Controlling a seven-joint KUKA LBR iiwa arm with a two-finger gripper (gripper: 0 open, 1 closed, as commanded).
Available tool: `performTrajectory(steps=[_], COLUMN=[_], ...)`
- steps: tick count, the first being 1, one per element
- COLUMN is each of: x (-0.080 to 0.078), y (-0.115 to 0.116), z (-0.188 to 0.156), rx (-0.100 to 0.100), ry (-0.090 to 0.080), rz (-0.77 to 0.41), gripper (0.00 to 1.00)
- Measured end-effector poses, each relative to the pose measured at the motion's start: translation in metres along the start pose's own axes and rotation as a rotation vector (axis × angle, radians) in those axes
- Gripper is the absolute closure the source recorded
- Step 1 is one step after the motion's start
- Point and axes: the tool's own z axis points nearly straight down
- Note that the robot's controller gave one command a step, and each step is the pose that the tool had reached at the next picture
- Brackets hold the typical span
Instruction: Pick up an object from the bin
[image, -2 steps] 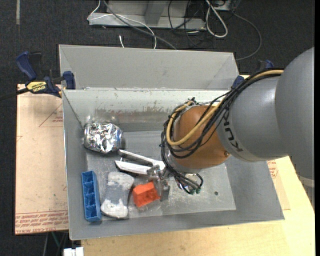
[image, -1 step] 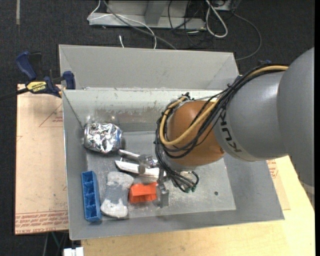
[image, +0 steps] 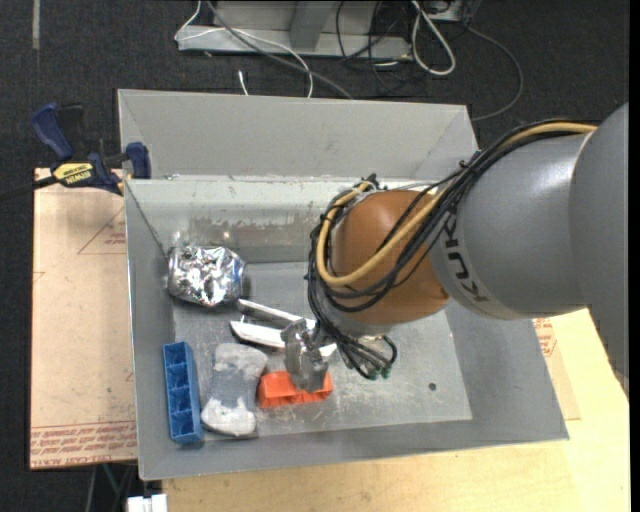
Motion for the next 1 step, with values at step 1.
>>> performTrajectory(steps=[1], x=[0.0000], y=[-0.0001], z=[0.0000], rx=[0.000], ry=[0.000], rz=[0.001], gripper=[0.00])
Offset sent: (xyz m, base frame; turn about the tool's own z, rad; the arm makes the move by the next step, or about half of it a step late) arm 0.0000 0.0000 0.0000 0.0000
